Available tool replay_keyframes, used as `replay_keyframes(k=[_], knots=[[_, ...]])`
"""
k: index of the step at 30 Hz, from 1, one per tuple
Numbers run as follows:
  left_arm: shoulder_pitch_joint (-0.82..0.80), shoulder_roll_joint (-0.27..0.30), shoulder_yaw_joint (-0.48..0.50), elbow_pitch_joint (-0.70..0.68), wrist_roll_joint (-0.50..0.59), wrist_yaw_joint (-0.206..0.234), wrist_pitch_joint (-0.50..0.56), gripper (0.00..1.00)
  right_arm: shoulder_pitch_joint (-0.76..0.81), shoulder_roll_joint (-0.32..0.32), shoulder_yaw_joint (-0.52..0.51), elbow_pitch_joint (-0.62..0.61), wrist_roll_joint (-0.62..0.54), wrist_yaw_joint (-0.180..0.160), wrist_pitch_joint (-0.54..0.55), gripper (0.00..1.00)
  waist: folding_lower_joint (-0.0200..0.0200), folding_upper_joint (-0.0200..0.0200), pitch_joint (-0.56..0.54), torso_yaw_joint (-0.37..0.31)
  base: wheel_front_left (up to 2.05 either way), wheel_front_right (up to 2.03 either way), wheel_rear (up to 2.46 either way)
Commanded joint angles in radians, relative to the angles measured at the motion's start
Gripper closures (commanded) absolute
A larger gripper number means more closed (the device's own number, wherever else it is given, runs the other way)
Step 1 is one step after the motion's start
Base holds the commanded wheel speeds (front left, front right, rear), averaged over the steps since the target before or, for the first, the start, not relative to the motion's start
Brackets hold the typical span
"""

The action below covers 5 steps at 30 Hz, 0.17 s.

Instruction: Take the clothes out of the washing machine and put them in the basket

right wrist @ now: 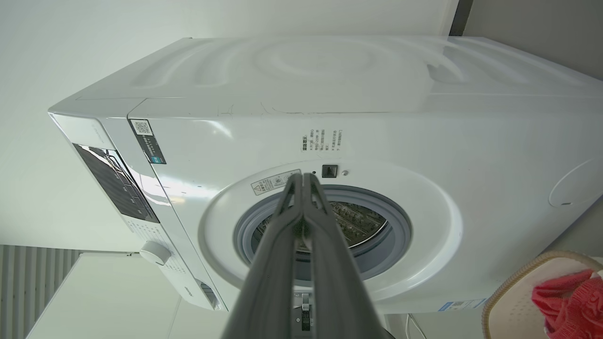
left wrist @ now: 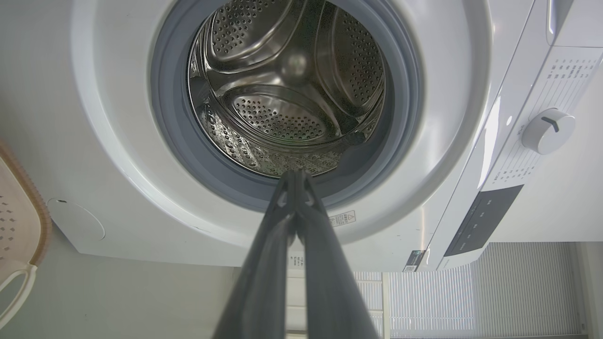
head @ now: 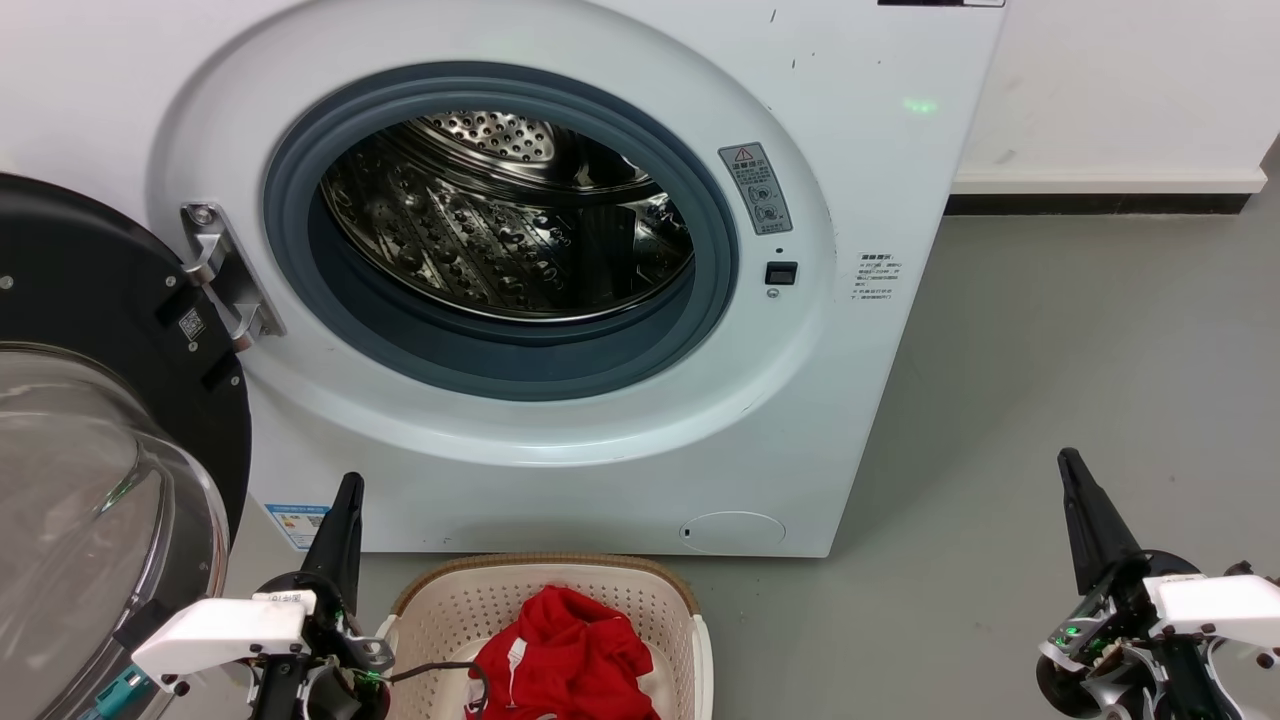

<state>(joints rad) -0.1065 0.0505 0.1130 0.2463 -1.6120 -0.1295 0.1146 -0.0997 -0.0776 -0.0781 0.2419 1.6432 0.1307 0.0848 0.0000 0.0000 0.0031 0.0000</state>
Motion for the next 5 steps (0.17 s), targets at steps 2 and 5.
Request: replay_keyframes(k=[2, 5], knots=[[-0.007, -0.001, 0.004, 0.000, -0.002, -0.004, 0.003, 1.00, -0.012, 0.003, -0.003, 0.003, -0.003, 0.000, 0.005, 1.00, 0.0000, 0.0000, 0.000, 0.000, 0.00, 0.00, 0.00], [-0.006, -0.001, 0.004, 0.000, -0.002, -0.004, 0.003, 1.00, -0.013, 0.004, -0.004, 0.003, -0.005, 0.000, 0.005, 1.00, 0.0000, 0.0000, 0.000, 0.000, 0.00, 0.00, 0.00]])
